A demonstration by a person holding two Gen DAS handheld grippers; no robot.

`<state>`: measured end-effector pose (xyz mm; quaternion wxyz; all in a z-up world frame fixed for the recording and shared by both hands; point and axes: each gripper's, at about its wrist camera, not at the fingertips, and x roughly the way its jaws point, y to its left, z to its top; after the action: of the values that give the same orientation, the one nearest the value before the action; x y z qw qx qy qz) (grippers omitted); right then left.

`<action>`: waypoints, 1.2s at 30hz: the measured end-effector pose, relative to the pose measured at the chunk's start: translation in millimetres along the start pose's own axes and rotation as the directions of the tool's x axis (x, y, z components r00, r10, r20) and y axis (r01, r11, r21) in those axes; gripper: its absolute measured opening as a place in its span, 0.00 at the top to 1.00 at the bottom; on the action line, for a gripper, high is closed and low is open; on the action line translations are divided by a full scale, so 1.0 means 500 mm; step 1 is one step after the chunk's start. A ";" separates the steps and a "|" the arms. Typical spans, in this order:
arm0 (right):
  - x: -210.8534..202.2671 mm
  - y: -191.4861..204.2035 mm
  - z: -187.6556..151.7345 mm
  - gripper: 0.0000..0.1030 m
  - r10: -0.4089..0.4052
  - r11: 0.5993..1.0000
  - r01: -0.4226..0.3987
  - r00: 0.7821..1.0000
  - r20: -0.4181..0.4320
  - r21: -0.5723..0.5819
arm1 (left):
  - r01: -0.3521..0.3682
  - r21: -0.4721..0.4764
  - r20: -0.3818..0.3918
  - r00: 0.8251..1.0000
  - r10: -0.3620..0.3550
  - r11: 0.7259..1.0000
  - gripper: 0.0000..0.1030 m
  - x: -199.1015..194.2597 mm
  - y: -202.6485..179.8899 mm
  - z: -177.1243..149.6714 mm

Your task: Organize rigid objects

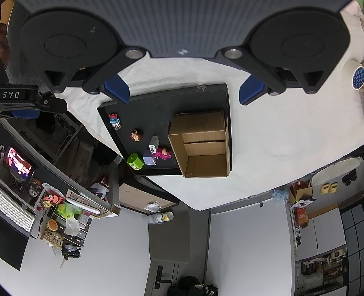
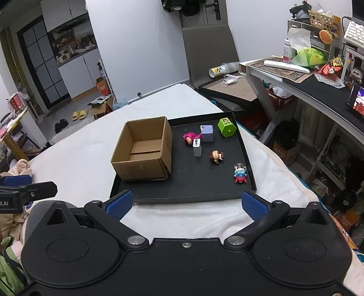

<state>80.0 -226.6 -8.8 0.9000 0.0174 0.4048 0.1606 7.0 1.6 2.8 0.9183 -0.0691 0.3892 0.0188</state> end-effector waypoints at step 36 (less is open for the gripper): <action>0.226 -0.051 0.076 0.00 -0.103 0.994 0.108 0.984 -0.143 0.030 | -0.008 -0.062 -0.131 0.991 0.000 0.998 0.02 0.222 0.072 0.097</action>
<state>185.1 -212.9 -69.0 0.8759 0.0013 0.4707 0.1060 115.9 42.0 -47.4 0.8881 -0.0981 0.4481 0.0284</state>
